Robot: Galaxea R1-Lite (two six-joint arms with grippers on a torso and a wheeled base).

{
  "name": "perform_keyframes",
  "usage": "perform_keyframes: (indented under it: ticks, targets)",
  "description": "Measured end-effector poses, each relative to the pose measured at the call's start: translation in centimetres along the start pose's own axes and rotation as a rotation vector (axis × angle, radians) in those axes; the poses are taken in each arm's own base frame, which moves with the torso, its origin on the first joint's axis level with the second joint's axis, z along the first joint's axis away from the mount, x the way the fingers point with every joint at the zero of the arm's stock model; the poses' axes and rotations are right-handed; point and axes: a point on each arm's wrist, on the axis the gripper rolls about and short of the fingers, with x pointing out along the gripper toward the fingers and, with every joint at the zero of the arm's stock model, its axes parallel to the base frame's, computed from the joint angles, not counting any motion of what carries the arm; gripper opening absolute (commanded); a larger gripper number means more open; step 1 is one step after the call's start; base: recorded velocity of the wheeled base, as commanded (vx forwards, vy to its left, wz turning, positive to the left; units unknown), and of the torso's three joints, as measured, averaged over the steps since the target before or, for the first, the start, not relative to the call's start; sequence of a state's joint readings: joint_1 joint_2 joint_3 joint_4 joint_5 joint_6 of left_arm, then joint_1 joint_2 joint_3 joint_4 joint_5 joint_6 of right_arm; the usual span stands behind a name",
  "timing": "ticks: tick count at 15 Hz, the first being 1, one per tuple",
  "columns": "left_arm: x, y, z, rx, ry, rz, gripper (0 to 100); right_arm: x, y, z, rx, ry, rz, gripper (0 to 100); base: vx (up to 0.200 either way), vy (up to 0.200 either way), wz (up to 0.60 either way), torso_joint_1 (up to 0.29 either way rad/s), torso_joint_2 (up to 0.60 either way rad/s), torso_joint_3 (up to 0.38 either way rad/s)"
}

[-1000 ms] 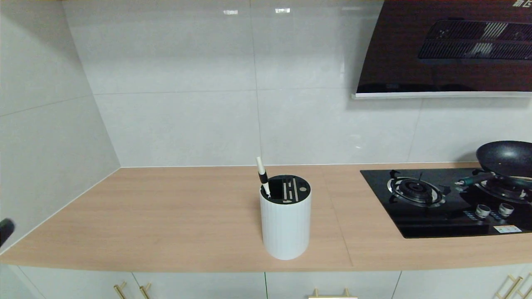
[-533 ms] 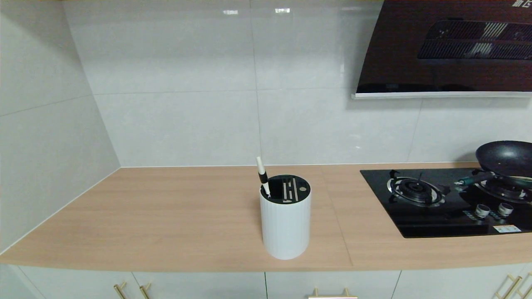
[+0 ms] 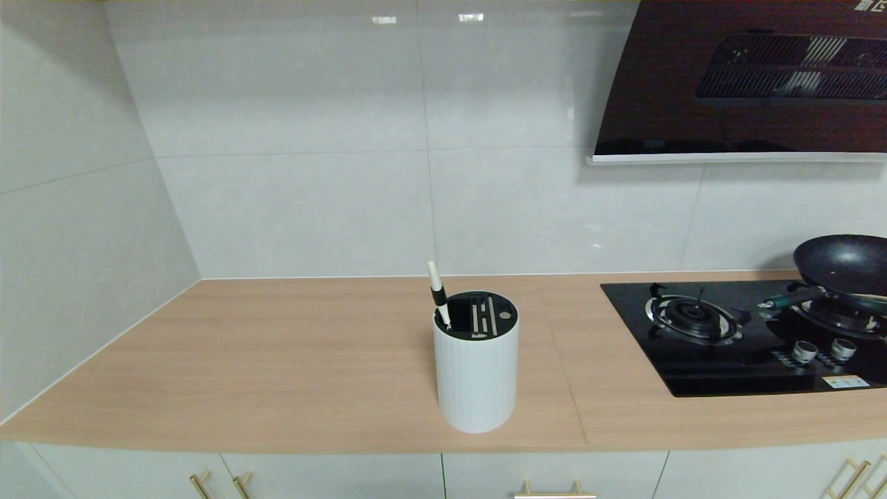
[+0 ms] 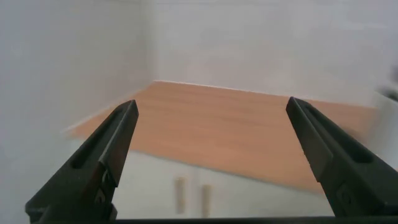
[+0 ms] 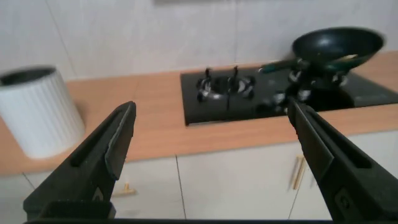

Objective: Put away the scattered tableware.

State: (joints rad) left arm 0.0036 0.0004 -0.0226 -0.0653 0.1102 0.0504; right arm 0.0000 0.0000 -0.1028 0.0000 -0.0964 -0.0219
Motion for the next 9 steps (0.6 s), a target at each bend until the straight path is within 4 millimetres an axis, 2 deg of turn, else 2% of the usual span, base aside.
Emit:
perform_keyframes:
  ticks: [2,4,9]
  targets:
    - [0.0,-0.3,-1.0,0.005,0.064,-0.127,100,0.5,0.2,-1.5,-0.025,0.016,0.037,100,0.0,0.0,0.0,0.0,0.0,0.0]
    - [0.0,-0.4,-1.3,0.006,0.083,-0.158,100,0.6,0.3,-2.5,-0.041,0.068,0.099,100,0.0,0.0,0.0,0.0,0.0,0.0]
    - [0.0,-0.4,-1.3,-0.016,0.084,-0.157,100,0.6,0.4,-2.8,0.001,0.095,0.131,100,0.0,0.0,0.0,0.0,0.0,0.0]
